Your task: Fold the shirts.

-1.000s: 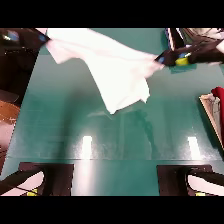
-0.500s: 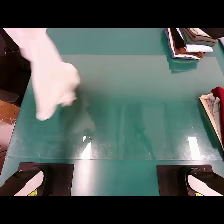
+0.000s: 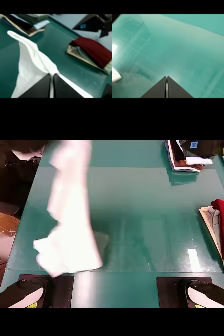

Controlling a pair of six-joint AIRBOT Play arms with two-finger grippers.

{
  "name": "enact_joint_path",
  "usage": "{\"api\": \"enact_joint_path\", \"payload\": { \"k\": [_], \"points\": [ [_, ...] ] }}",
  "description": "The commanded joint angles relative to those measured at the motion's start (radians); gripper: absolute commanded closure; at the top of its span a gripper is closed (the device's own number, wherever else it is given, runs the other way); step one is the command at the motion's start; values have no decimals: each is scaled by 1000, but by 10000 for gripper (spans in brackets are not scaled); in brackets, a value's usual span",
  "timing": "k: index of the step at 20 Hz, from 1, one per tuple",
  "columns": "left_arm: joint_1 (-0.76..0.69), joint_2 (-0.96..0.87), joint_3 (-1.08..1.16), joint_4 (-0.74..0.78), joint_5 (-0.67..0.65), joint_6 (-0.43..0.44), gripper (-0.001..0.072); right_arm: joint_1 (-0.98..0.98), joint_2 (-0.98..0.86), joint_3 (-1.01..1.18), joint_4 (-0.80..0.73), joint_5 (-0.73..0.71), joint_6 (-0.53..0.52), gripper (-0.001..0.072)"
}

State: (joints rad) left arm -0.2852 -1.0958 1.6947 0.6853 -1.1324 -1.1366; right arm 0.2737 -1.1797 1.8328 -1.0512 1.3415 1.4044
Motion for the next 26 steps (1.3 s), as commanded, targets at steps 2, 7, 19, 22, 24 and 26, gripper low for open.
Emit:
{"api": "enact_joint_path", "payload": {
  "k": [2,7,19,22,24,26],
  "points": [
    [-270,-261,-40,5,11,71,678,7,-31,0,2,29,13,697],
    [-262,-404,-35,167,-48,-15,-6,-24,-21,-3,1,63,14,697],
    [84,-92,-676,403,-178,-123,-5,-79,-20,-3,-2,66,12,697],
    [84,-40,-788,515,-97,-151,-6,-78,-22,-5,0,71,11,696],
    [84,-40,-819,555,-60,-154,-6,-78,-21,-25,1,75,11,697],
    [84,-41,-861,554,-2,-154,-6,-78,-21,-68,3,76,11,697]
  ]
}}
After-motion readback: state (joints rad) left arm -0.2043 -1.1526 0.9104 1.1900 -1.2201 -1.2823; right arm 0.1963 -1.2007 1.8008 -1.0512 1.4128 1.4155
